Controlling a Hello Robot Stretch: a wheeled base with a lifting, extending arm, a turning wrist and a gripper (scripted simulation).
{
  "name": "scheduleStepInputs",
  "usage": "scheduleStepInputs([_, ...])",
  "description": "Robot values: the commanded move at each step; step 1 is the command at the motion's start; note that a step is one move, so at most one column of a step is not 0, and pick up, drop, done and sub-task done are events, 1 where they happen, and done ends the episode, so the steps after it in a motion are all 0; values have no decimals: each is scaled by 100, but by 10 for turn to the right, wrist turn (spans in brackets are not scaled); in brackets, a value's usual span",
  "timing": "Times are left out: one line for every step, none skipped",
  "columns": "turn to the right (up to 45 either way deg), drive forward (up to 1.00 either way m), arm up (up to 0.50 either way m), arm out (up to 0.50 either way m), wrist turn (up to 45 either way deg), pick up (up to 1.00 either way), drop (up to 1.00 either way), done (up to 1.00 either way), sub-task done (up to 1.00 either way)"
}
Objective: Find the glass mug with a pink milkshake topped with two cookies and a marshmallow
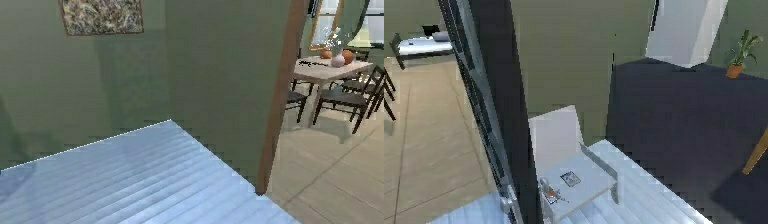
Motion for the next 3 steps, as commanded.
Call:
scheduleStepInputs([90, 0, 0, 0, 0, 0, 0, 0, 0])
scheduleStepInputs([0, 40, 0, 0, 0, 0, 0, 0, 0])
scheduleStepInputs([420, 0, 0, 0, 0, 0, 0, 0, 0])
